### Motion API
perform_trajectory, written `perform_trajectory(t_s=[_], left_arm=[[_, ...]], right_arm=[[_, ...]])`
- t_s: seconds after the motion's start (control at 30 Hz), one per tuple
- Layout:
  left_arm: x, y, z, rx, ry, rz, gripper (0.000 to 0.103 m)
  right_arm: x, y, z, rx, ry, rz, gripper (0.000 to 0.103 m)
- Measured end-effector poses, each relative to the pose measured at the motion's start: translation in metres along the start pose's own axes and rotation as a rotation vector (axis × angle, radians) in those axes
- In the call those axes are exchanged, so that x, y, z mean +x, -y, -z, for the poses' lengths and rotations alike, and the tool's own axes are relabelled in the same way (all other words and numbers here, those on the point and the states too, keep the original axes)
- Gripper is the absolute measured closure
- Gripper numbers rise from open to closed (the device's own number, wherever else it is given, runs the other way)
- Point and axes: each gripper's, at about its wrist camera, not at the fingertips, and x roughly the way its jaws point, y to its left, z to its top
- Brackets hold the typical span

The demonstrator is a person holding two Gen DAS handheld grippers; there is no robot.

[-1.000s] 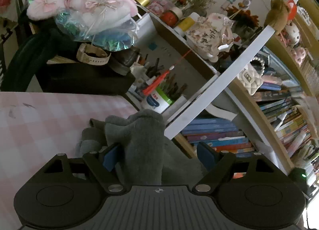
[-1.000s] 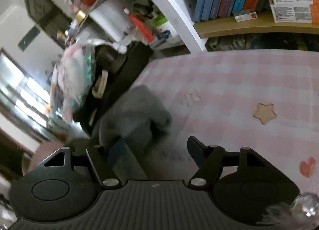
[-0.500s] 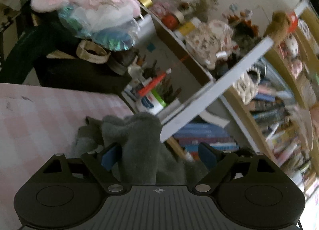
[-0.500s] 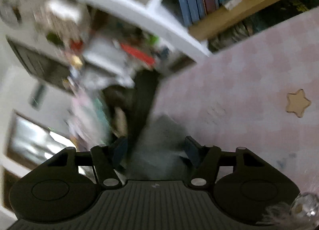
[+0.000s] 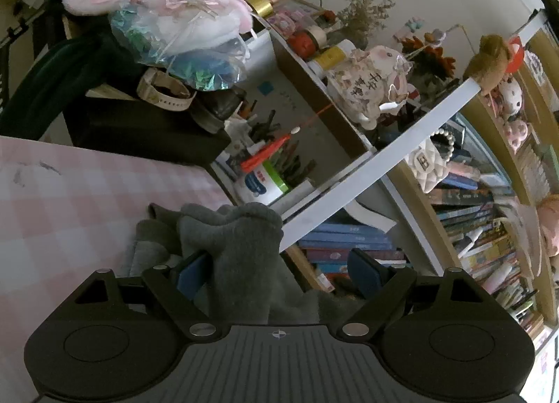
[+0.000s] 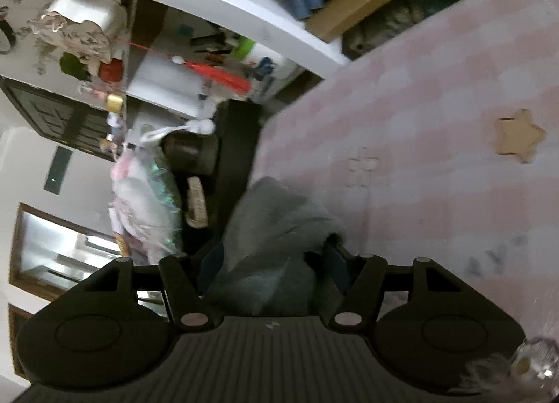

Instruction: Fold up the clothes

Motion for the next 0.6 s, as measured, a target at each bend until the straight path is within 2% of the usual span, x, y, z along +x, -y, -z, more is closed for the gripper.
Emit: perform_trajectory(t_s=[0.07,0.13,0.2,0.27,0.37,0.5,0.6], left_arm=[[0.001,0.002,0.001,0.022,-0.001,-0.010,0.015],[0.002,0.004,0.002,0.047,-0.003,-0.021,0.015],[0.003,0.007,0.003,0.069,-0.003,-0.025,0.015],[0.002,0.010,0.004,0.091,-0.007,-0.023,0.015],[0.003,0.015,0.006,0.128,-0.014,-0.006,0.015],[0.007,0.025,0.012,0.195,-0.055,0.021,0.015],[0.016,0.033,0.019,0.263,-0.117,0.019,0.015]], right_arm=[[0.005,-0.004,0.000,-0.022,0.020,0.028,0.080],[-0.001,-0.007,0.003,-0.052,0.057,0.041,0.089],[-0.010,-0.012,0.006,-0.098,0.101,0.043,0.092],[-0.032,-0.032,0.015,-0.226,0.165,0.026,0.093],[-0.071,-0.063,0.030,-0.418,0.305,0.047,0.093],[-0.125,-0.080,0.049,-0.616,0.544,0.160,0.093],[-0.149,-0.066,0.053,-0.654,0.588,0.258,0.093]])
